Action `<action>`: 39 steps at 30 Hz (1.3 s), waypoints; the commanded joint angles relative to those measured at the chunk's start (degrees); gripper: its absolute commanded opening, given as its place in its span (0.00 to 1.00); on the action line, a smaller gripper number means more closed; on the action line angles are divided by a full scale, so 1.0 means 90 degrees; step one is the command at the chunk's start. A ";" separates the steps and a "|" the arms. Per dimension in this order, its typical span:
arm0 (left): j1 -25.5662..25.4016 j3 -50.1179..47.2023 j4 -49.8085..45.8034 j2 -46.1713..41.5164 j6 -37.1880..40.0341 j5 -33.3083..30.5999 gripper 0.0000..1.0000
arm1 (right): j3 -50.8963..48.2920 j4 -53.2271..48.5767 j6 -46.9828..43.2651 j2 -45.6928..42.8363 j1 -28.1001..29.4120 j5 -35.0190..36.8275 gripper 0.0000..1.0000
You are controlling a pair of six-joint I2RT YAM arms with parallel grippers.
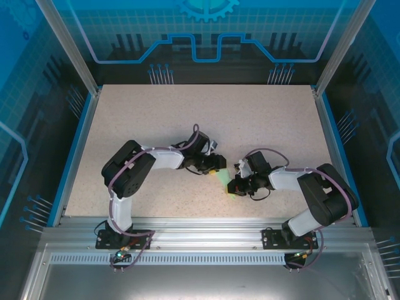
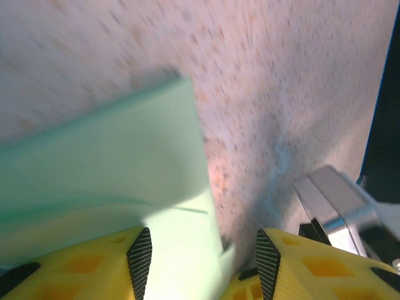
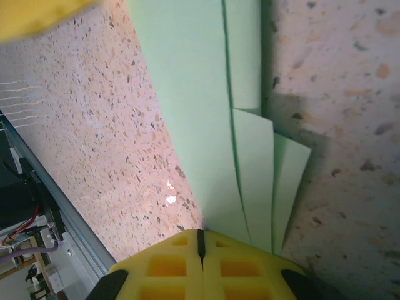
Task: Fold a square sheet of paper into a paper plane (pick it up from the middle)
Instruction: Fold the wing for the fifth time at the center of the table, then move a paper plane to the center of the table.
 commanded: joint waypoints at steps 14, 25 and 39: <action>0.1007 0.0743 -0.0849 0.0367 0.1190 -0.0161 0.53 | -0.0312 -0.0671 -0.0074 0.0431 0.0021 0.0748 0.00; 0.1128 0.0687 -0.1448 -0.1084 0.1046 -0.0282 0.54 | -0.0010 -0.0731 -0.0201 0.0339 0.0002 0.0512 0.04; -0.0252 -0.0817 -0.1157 -0.2287 -0.0418 -0.1463 0.60 | 0.0334 -0.1511 -0.0336 -0.1931 0.0052 0.0863 0.26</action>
